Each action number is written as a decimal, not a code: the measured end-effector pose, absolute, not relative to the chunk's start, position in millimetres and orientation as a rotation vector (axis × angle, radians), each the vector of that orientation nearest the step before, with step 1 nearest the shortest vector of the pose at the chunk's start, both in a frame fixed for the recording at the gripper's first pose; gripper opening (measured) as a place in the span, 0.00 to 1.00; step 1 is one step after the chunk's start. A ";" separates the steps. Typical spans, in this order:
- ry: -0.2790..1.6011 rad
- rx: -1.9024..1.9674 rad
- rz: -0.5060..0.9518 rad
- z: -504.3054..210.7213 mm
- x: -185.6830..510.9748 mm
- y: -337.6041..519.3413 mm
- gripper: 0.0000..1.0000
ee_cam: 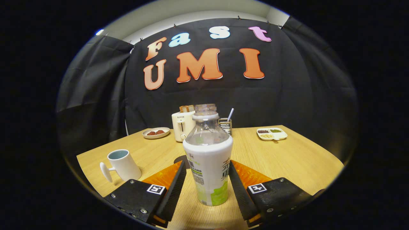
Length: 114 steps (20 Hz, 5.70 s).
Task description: Take the bottle from table, then pour the juice into the cup, finally place the bottle on the coaster
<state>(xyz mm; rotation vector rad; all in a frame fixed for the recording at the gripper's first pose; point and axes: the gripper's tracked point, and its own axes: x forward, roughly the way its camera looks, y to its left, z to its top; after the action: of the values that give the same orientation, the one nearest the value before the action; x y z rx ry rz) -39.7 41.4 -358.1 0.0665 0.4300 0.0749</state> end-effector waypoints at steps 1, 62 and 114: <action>0.436 0.057 0.070 -361.1 -38.5 39.0 0.76; 0.156 -1.350 0.227 -362.9 25.4 153.6 0.60; -0.146 -1.711 0.176 -306.7 55.6 175.2 0.60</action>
<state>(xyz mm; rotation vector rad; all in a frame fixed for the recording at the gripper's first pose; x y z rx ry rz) 55.6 175.2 -306.7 -1.7114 -0.1460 0.1758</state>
